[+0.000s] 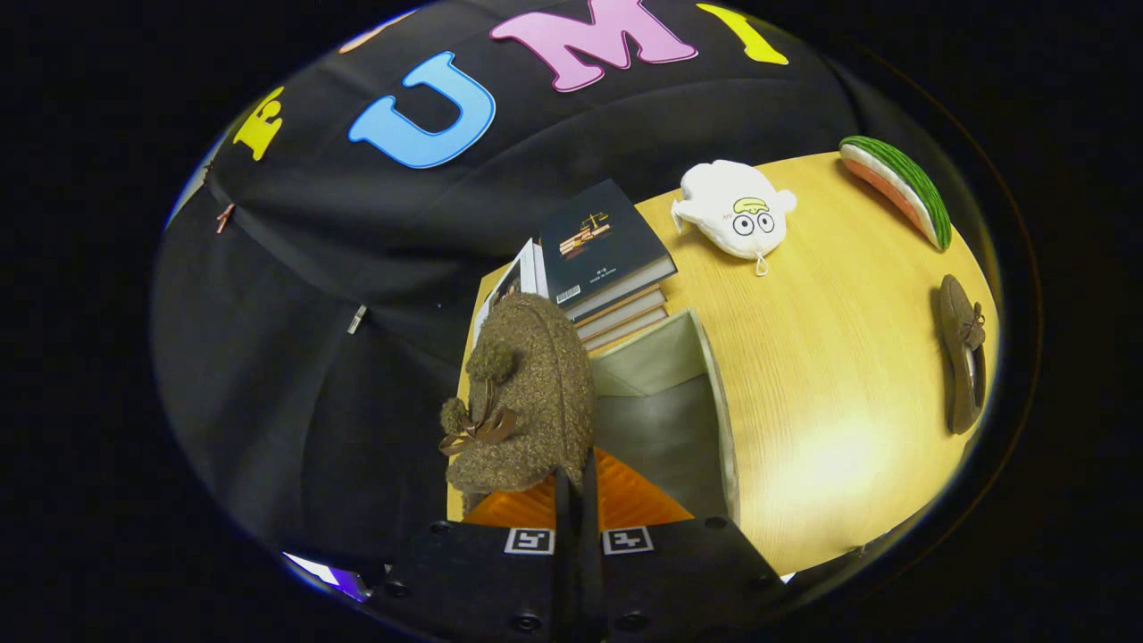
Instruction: Open the storage box then place both shoes into the box .Put the left shoe in first, then the right shoe, with the right side of both shoes facing outward in a uniform manner.
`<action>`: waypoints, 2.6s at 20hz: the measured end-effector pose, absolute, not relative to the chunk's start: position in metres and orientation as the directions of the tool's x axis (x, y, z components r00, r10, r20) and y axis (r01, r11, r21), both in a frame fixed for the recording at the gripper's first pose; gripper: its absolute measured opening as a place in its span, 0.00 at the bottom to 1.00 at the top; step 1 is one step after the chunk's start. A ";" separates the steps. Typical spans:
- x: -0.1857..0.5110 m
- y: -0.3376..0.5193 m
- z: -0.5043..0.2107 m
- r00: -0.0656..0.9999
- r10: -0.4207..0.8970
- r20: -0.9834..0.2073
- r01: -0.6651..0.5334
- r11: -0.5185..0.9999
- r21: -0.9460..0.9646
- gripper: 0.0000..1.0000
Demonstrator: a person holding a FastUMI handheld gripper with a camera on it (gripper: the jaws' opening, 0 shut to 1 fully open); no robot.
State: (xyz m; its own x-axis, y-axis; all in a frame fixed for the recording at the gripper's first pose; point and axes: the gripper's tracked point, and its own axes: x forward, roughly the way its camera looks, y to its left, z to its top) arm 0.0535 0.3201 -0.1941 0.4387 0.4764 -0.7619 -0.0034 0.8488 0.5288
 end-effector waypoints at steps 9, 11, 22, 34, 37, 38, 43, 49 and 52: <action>0.035 0.345 -0.241 0.383 0.447 -0.808 0.018 0.871 0.490 0.05; 0.031 0.347 -0.252 0.358 0.436 -0.826 0.020 0.881 0.474 0.05; 0.029 0.366 -0.213 0.360 0.544 -0.758 -0.013 0.816 0.578 0.98; 0.050 0.136 -0.133 0.645 0.325 -0.692 -0.084 0.930 0.358 0.99; 0.043 0.068 -0.142 0.665 0.245 -0.705 -0.085 0.964 0.254 0.99; 0.042 0.049 -0.150 0.666 0.218 -0.714 -0.078 0.971 0.224 0.99; 0.030 -0.062 -0.193 0.623 0.072 -0.779 -0.051 0.997 0.052 0.99; 0.032 -0.145 -0.268 0.529 0.051 -0.847 -0.013 0.999 0.052 0.99; 0.037 -0.175 -0.303 0.475 0.042 -0.879 -0.048 0.999 0.021 0.99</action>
